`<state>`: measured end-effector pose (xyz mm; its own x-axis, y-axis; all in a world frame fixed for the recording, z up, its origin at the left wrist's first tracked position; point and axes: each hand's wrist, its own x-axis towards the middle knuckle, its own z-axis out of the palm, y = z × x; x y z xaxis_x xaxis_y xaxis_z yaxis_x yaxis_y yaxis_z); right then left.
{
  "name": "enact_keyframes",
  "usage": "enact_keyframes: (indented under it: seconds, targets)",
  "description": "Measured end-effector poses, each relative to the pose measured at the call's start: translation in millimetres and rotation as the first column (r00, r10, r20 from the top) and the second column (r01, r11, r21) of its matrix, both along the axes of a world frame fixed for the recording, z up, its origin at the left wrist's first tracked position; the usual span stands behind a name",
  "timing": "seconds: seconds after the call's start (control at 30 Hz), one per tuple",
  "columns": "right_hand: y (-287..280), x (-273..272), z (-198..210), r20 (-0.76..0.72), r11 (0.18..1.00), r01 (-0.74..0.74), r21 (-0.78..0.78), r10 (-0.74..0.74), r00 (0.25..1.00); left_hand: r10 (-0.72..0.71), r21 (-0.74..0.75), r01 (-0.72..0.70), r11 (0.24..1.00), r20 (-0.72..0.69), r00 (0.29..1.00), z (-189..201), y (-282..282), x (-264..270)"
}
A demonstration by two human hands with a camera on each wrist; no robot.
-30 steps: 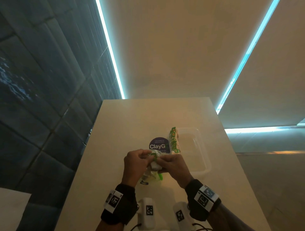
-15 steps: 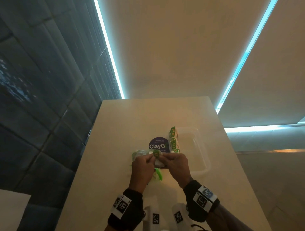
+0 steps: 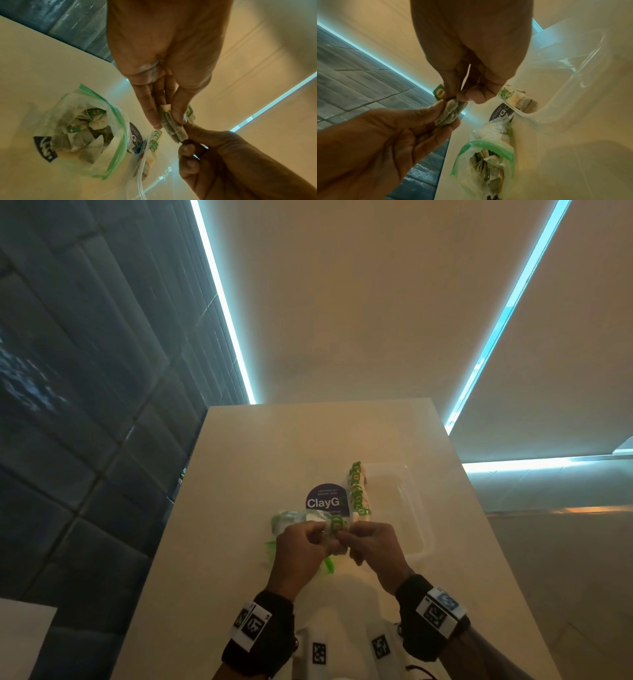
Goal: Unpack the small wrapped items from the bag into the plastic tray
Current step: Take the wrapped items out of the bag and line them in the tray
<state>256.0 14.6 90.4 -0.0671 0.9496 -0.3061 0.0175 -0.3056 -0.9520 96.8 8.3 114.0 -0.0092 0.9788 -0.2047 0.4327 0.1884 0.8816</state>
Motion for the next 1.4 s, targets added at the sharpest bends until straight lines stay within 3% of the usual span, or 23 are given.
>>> enact_keyframes:
  seconds: [0.23,0.33,0.43,0.57,0.8,1.1,1.3,1.4]
  targets:
    - [41.1,65.9,-1.5,0.239,0.979,0.199,0.054,-0.206,0.949,0.073,-0.114,-0.078,0.990,-0.049,0.996,-19.0,-6.1,-26.7]
    - [55.9,80.0,-20.6,0.435,0.991,0.135,-0.018,-0.113,0.893,0.108,-0.171,-0.115,0.979,-0.049,0.993,-27.9,-11.0,-40.0]
    - [63.9,74.2,-46.5,0.527,0.983,0.030,-0.183,0.072,0.847,0.114,-0.203,-0.125,0.971,-0.063,0.991,-33.3,-14.2,-46.1]
    - [75.2,59.6,-65.2,0.535,0.967,-0.031,-0.251,0.166,0.829,0.121,-0.240,-0.126,0.962,-0.036,0.992,-37.3,-18.4,-50.9]
    - [90.3,44.9,-88.5,0.549,0.961,0.019,-0.276,0.141,0.824,0.138,-0.294,-0.144,0.945,-0.042,0.990,-43.7,-20.0,-60.8]
    - [89.7,45.1,-108.1,0.700,0.956,0.064,-0.286,0.163,0.696,0.142,-0.315,-0.145,0.938,-0.034,0.989,-47.2,-18.1,-59.8]
    - [86.7,40.5,-107.2,0.664,0.949,0.070,-0.306,0.161,0.730,0.144,-0.317,-0.149,0.937,-0.039,0.989,-48.9,-19.6,-62.6]
    - [84.3,37.6,-106.0,0.682,0.949,0.051,-0.312,0.186,0.708,0.147,-0.320,-0.152,0.935,-0.038,0.988,-50.3,-20.5,-64.4]
